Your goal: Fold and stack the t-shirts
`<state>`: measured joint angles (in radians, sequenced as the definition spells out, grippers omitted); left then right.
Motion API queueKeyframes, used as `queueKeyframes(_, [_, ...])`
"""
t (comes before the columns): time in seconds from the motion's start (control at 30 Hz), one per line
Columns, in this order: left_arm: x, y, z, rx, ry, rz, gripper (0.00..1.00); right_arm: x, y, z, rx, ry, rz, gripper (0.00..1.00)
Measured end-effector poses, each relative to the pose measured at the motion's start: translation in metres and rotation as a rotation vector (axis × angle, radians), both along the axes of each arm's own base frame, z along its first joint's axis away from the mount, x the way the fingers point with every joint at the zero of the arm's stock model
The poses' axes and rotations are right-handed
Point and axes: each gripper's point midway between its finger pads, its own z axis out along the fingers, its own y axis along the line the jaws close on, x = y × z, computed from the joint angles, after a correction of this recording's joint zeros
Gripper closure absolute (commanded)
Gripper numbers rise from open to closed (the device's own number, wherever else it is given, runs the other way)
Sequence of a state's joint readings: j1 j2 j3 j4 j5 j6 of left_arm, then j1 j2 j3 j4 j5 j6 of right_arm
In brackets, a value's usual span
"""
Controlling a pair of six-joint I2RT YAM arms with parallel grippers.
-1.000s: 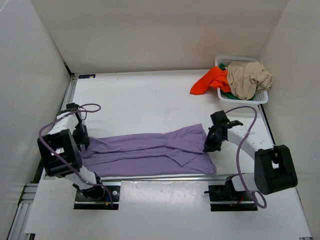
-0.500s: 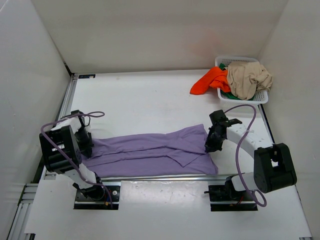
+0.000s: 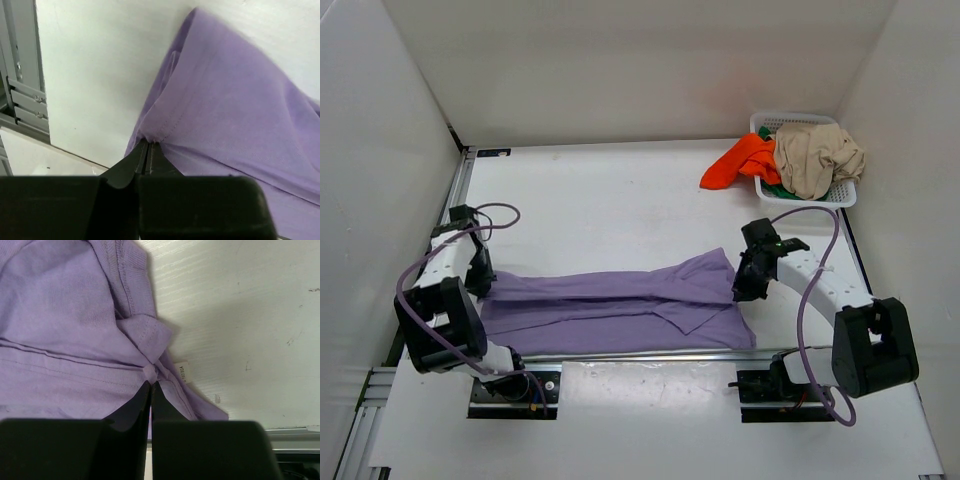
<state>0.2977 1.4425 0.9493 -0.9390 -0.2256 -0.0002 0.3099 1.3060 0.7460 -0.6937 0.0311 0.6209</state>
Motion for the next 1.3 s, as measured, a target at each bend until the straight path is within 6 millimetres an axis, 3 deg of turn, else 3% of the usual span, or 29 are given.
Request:
queueKeyframes(0.1, [-0.013, -0.001, -0.013, -0.001, 0.065, 0.003, 0.90, -0.001, 0.000, 0.000, 0.001, -0.001, 0.001, 1.00])
queueKeyframes(0.17, [-0.028, -0.003, -0.027, -0.009, 0.133, 0.004, 0.83, -0.002, 0.000, -0.002, 0.000, 0.002, 0.003, 1.00])
queueKeyframes(0.23, [-0.042, -0.004, -0.038, -0.011, 0.202, 0.004, 0.69, -0.002, 0.002, -0.002, 0.003, 0.002, 0.009, 1.00])
queueKeyframes(0.27, [-0.046, -0.004, -0.041, -0.009, 0.226, 0.002, 0.53, -0.003, 0.003, -0.002, 0.006, 0.001, 0.014, 1.00])
queueKeyframes(0.3, [-0.049, -0.002, -0.042, 0.001, 0.240, 0.001, 0.44, -0.003, 0.004, -0.003, 0.007, -0.001, 0.018, 1.00])
queueKeyframes(0.43, [-0.046, 0.009, -0.036, 0.061, 0.245, 0.005, 0.27, -0.008, 0.008, -0.006, 0.010, 0.008, 0.039, 1.00])
queueKeyframes(0.53, [-0.023, 0.022, -0.016, 0.138, 0.198, 0.001, 0.27, -0.008, 0.010, -0.008, 0.015, 0.005, 0.040, 1.00])
queueKeyframes(0.6, [0.007, 0.024, 0.006, 0.187, 0.125, -0.028, 0.30, -0.010, 0.010, -0.010, 0.017, 0.009, 0.039, 1.00])
queueKeyframes(0.67, [0.047, 0.012, 0.035, 0.212, 0.007, -0.090, 0.38, -0.011, 0.011, -0.012, 0.020, 0.011, 0.041, 1.00])
queueKeyframes(0.73, [0.089, -0.023, 0.066, 0.188, -0.125, -0.200, 0.42, -0.013, 0.011, -0.014, 0.025, 0.013, 0.039, 1.00])
queueKeyframes(0.8, [0.123, -0.085, 0.096, 0.117, -0.253, -0.366, 0.48, -0.014, 0.012, -0.016, 0.030, 0.014, 0.035, 1.00])
queueKeyframes(0.87, [0.133, -0.170, 0.114, -0.008, -0.318, -0.584, 0.51, -0.013, 0.014, -0.018, 0.039, 0.017, 0.032, 1.00])
queueKeyframes(0.93, [0.124, -0.250, 0.115, -0.144, -0.311, -0.784, 0.51, -0.012, 0.017, -0.020, 0.052, 0.025, 0.030, 1.00])
queueKeyframes(0.97, [0.114, -0.288, 0.107, -0.221, -0.275, -0.877, 0.51, -0.012, 0.019, -0.022, 0.061, 0.031, 0.027, 1.00])
queueKeyframes(1.07, [0.083, -0.370, 0.069, -0.398, -0.119, -1.052, 0.51, -0.012, 0.025, -0.024, 0.095, 0.042, 0.011, 1.00])
queueKeyframes(1.17, [0.066, -0.419, 0.024, -0.502, 0.034, -1.120, 0.51, -0.011, 0.027, -0.025, 0.117, 0.044, -0.002, 1.00])
queueKeyframes(1.3, [0.058, -0.451, -0.019, -0.570, 0.144, -1.141, 0.51, -0.011, 0.028, -0.025, 0.135, 0.046, -0.019, 1.00])
